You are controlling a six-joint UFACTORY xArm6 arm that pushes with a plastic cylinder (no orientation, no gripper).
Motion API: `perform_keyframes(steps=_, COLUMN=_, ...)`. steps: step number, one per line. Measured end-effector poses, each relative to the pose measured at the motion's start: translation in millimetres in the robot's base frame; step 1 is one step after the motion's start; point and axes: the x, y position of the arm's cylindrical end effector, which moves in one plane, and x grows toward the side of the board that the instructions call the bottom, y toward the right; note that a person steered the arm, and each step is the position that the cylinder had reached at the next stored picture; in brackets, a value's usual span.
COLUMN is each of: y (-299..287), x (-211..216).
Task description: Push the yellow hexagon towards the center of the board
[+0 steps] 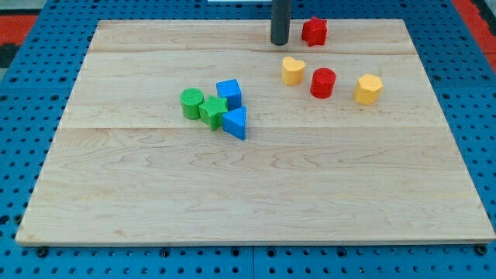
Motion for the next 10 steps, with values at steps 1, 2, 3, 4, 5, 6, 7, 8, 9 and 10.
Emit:
perform_keyframes(steps=1, y=38, x=1)
perform_keyframes(steps=2, y=36, x=0)
perform_keyframes(steps=3, y=37, x=-1)
perform_keyframes(steps=4, y=-28, x=3)
perform_keyframes(steps=5, y=-37, x=5)
perform_keyframes(steps=6, y=0, x=31)
perform_keyframes(steps=7, y=121, x=75)
perform_keyframes(steps=8, y=194, x=137)
perform_keyframes(steps=9, y=101, x=134)
perform_keyframes(steps=10, y=69, x=70)
